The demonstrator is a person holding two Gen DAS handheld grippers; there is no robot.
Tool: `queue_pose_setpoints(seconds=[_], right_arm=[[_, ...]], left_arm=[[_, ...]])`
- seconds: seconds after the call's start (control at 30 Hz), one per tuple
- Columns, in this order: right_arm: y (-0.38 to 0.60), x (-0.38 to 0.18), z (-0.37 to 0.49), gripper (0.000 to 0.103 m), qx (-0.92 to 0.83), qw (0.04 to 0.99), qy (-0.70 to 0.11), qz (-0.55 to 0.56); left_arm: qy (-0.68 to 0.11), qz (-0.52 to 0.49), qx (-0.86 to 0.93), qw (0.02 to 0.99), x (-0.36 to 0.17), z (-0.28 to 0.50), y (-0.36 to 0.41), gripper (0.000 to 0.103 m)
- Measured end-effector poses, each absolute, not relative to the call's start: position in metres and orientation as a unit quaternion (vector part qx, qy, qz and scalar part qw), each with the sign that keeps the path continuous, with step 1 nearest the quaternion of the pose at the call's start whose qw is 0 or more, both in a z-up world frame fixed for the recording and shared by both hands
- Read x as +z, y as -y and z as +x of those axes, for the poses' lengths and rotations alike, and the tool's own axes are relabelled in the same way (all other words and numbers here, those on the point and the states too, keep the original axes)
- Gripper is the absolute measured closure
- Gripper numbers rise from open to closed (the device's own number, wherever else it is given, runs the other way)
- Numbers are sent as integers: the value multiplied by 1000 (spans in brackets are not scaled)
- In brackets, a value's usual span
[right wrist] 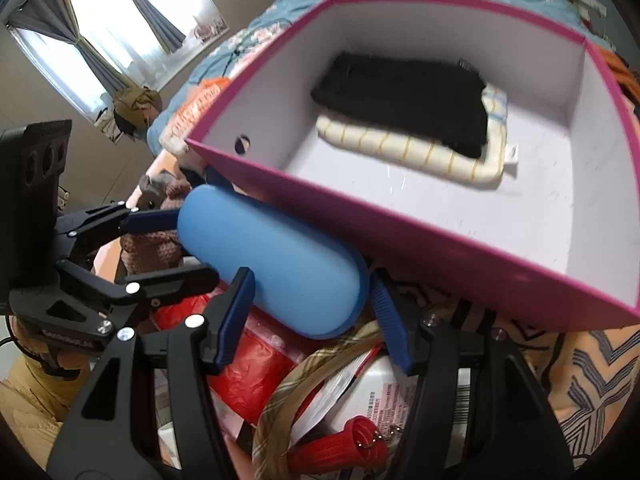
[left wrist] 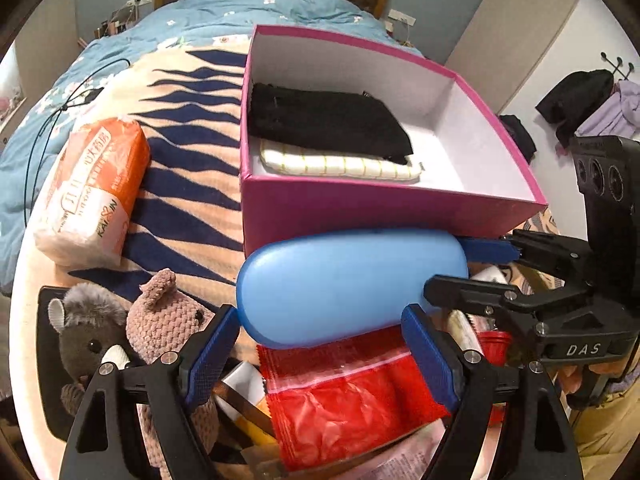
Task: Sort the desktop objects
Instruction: 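Close the right gripper on the end of the blue glasses case, then lift the blue glasses case with the right gripper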
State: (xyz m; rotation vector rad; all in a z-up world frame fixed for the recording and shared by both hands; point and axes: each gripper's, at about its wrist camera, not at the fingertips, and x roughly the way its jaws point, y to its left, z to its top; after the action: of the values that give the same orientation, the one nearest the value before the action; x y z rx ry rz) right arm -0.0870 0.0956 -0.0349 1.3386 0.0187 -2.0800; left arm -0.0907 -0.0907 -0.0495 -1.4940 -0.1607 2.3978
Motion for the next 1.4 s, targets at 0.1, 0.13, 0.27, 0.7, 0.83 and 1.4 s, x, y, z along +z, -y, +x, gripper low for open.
queue_pose_setpoints(seconds=[0.1,0.13,0.27,0.7,0.83,1.4], right_arm=[[-95,-28,-84,41,-800,331,-8,500],[-95,-26,-83,41,-802,331,-9,497],[-94,-20,-79,41,-808,333,-16,487],[-101,5,-70,41,-828,337,-20,448],[-104,10,-71,41,-831,337,-16,442],[-108,21,-74,41,-840,334,-18,426]], left_arm=[[55,-512,843,152,-41,-86,92,19],[56,-510,844,153,-39,-85,93,19],[57,-502,849,156,-31,-82,93,19],[58,-474,862,169,-9,-79,84,19],[57,-467,866,170,-4,-80,82,19],[54,-454,873,168,5,-88,71,19]])
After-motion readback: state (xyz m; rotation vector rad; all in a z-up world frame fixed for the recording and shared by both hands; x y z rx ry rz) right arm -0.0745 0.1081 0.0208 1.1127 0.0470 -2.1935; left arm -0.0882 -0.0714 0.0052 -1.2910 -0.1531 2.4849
